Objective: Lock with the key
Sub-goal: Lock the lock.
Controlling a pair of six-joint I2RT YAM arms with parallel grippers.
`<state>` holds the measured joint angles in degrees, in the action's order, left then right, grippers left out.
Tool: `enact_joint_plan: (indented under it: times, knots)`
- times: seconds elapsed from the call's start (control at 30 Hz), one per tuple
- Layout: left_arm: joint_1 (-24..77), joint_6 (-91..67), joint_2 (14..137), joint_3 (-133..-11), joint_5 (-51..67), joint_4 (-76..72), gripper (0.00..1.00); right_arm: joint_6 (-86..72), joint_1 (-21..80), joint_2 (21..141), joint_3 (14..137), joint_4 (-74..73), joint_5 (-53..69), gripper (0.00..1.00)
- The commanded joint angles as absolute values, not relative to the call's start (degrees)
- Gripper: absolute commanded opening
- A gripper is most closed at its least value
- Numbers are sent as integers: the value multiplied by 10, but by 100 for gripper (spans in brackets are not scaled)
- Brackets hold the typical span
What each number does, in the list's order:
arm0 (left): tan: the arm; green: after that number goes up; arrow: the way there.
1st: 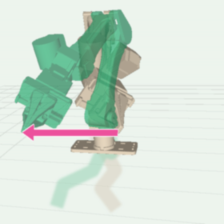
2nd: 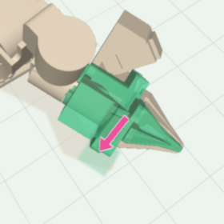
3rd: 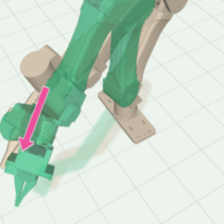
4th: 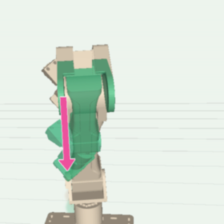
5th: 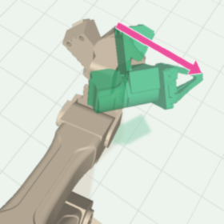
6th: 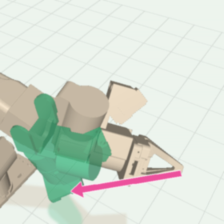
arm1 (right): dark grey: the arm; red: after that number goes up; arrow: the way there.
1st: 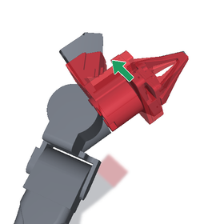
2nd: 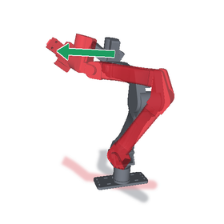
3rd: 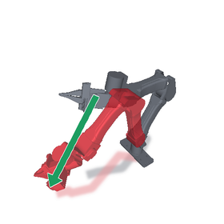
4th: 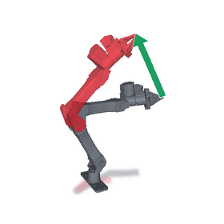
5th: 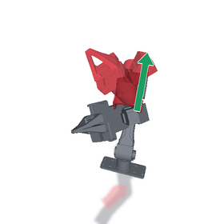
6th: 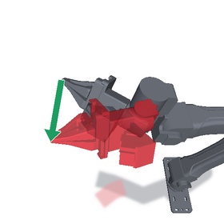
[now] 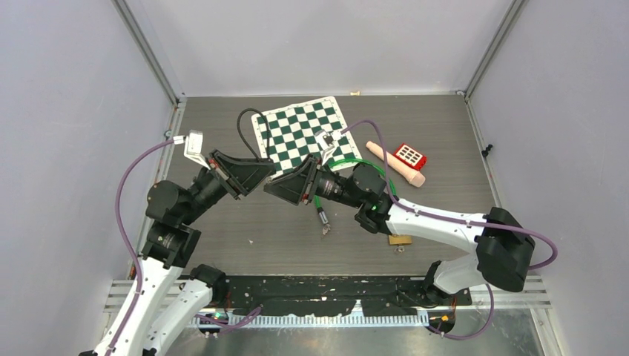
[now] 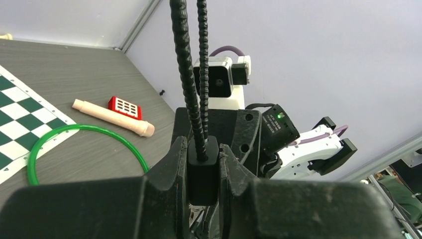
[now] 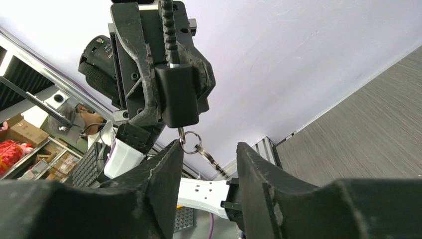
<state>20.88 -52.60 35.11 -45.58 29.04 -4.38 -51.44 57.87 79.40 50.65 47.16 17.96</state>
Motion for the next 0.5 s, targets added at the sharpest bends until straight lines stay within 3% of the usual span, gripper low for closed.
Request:
enact_joint_plan:
  times: [0.0,0.27,0.33,0.47]
  knots:
    - [211,-536,344,-454,302,-102,0,-532,574,798,540,520,182,47]
    - [211,-539,343,-449,306,-108,0,-526,573,805,551,529,191,54]
    - [210,-540,343,-449,306,-108,0,-526,573,807,552,532,190,51]
    - [211,-539,342,-450,303,-109,0,-533,573,811,554,532,194,33]
